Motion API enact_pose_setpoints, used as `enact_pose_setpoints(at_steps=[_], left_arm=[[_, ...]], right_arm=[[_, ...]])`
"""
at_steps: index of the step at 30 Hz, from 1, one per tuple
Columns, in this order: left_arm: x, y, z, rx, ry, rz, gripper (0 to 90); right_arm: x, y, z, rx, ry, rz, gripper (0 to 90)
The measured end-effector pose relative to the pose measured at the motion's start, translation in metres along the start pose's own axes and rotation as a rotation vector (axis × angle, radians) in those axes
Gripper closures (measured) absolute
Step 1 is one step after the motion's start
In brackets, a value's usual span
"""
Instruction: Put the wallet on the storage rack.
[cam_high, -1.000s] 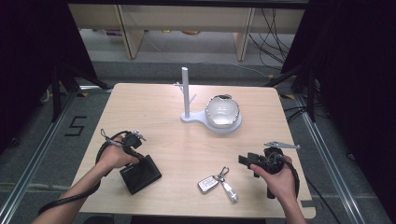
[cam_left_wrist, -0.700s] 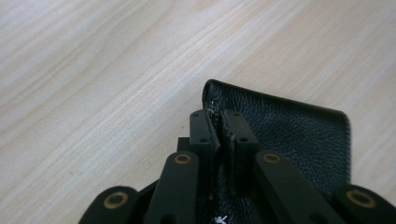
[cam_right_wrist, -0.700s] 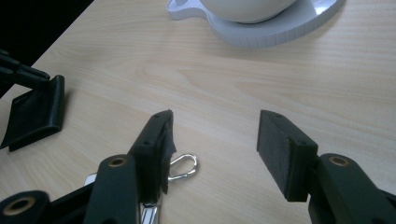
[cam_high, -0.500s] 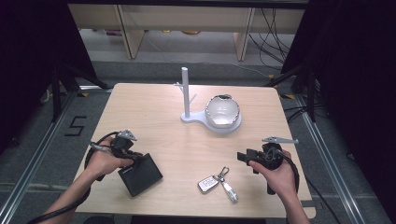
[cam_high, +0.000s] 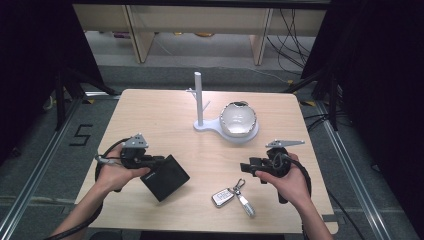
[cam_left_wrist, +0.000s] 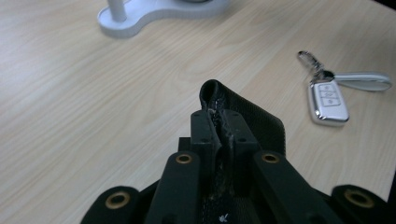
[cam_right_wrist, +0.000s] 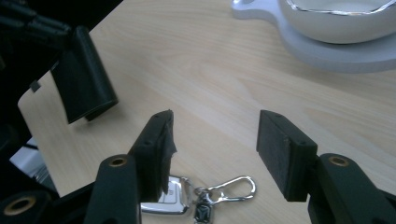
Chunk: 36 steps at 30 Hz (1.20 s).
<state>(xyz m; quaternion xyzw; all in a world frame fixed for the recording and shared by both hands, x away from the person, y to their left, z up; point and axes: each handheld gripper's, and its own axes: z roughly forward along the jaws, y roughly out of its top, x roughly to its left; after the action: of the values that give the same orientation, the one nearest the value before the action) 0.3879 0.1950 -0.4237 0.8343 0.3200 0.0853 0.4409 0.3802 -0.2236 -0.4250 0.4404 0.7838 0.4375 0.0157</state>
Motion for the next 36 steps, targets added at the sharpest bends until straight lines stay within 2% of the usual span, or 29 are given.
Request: enact_pose_setpoints(at_steps=[3,4,5,7,8,9,10,12,13,17,20,21,22,26,28,30,31,32,34,36], left_arm=[[-0.008,0.007,0.003,-0.038,-0.015,0.015,83.8],[-0.009,0.009,0.003,-0.035,-0.021,0.024,83.8],[-0.012,0.011,0.005,-0.055,-0.013,0.032,83.8],[-0.015,0.016,0.008,-0.062,-0.036,0.049,83.8],[-0.017,0.018,0.009,-0.067,-0.036,0.051,83.8],[-0.019,0.020,0.011,-0.067,-0.041,0.055,83.9],[-0.021,0.022,0.013,-0.074,-0.051,0.064,83.8],[-0.024,0.026,0.017,-0.073,-0.061,0.072,83.9],[-0.027,0.029,0.020,-0.069,-0.060,0.083,83.8],[-0.034,0.036,0.029,-0.064,-0.086,0.100,83.8],[-0.040,0.041,0.034,-0.062,-0.099,0.115,83.8],[-0.041,0.043,0.036,-0.056,-0.118,0.120,83.8],[-0.043,0.044,0.037,-0.061,-0.106,0.127,83.8],[-0.050,0.050,0.041,-0.054,-0.127,0.144,83.8],[-0.053,0.052,0.042,-0.060,-0.147,0.151,83.8],[-0.056,0.054,0.042,-0.062,-0.149,0.154,83.8],[-0.057,0.055,0.043,-0.065,-0.147,0.157,83.8],[-0.058,0.056,0.043,-0.069,-0.161,0.159,83.8],[-0.060,0.057,0.043,-0.074,-0.156,0.166,83.7],[-0.062,0.059,0.043,-0.081,-0.155,0.169,83.7]], right_arm=[[0.007,0.004,0.005,0.031,0.036,-0.016,47.1],[0.011,0.006,0.008,0.045,0.055,-0.019,47.1],[0.011,0.008,0.010,0.042,0.068,-0.048,47.0],[0.018,0.011,0.012,0.067,0.071,-0.059,46.9],[0.019,0.014,0.015,0.073,0.092,-0.083,46.8],[0.023,0.015,0.016,0.087,0.103,-0.072,46.7],[0.024,0.017,0.019,0.087,0.117,-0.103,46.6],[0.029,0.021,0.023,0.103,0.140,-0.131,46.4],[0.031,0.022,0.024,0.110,0.148,-0.129,46.3],[0.039,0.029,0.035,0.144,0.190,-0.174,45.6],[0.041,0.033,0.041,0.162,0.180,-0.207,45.5],[0.041,0.033,0.044,0.168,0.181,-0.220,45.5],[0.043,0.034,0.045,0.182,0.189,-0.220,45.2],[0.045,0.037,0.053,0.217,0.191,-0.266,43.9],[0.045,0.037,0.057,0.242,0.204,-0.267,43.8],[0.045,0.037,0.060,0.255,0.191,-0.283,43.9],[0.046,0.036,0.061,0.265,0.206,-0.275,44.2],[0.044,0.036,0.063,0.248,0.202,-0.309,46.1],[0.046,0.036,0.063,0.250,0.222,-0.304,51.0],[0.046,0.036,0.063,0.241,0.242,-0.330,58.8]])
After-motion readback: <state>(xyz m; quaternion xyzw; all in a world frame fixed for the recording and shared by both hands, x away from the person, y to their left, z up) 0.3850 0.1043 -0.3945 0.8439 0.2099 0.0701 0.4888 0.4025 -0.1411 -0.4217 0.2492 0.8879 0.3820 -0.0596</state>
